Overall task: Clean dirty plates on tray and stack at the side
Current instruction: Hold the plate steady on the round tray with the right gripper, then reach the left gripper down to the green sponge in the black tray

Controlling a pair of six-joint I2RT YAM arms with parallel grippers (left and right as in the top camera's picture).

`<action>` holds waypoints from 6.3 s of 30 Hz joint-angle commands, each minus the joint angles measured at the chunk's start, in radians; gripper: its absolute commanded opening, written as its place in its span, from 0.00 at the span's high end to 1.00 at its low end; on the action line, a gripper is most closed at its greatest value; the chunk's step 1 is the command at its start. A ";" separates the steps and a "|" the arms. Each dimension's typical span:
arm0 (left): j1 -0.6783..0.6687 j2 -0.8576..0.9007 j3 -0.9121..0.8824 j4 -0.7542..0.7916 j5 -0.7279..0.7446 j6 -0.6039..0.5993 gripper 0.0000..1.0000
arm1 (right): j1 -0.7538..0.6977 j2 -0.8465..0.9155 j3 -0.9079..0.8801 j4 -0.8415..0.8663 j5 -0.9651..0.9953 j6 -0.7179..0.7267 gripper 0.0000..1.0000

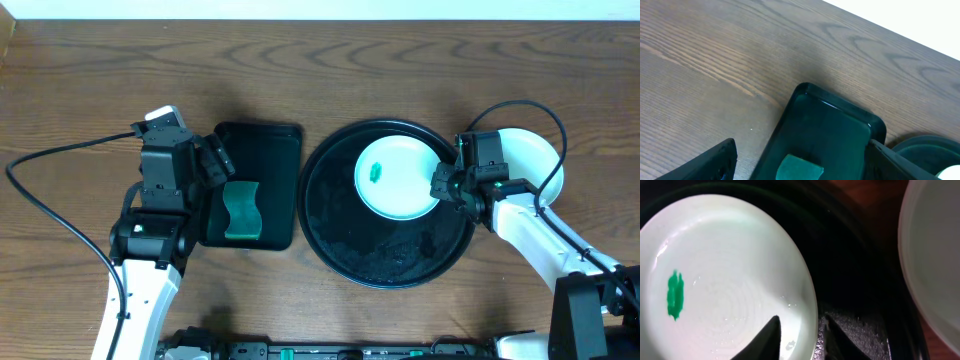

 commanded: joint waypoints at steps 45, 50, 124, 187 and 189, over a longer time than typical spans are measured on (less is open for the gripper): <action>0.003 0.000 0.016 0.004 -0.016 0.006 0.18 | -0.016 0.073 -0.007 0.043 0.066 -0.133 0.83; 0.003 0.000 0.016 0.004 -0.016 0.006 0.18 | -0.016 0.074 -0.007 0.041 0.066 -0.133 0.85; 0.003 0.000 0.016 0.004 -0.016 0.006 0.18 | -0.017 0.123 -0.037 0.170 0.002 -0.133 0.99; -0.020 0.470 0.202 -0.451 0.243 0.111 0.62 | -0.016 0.123 -0.037 0.161 0.002 -0.133 0.99; -0.020 0.494 0.202 -0.439 0.239 0.110 0.62 | -0.016 0.123 -0.037 0.160 0.002 -0.133 0.99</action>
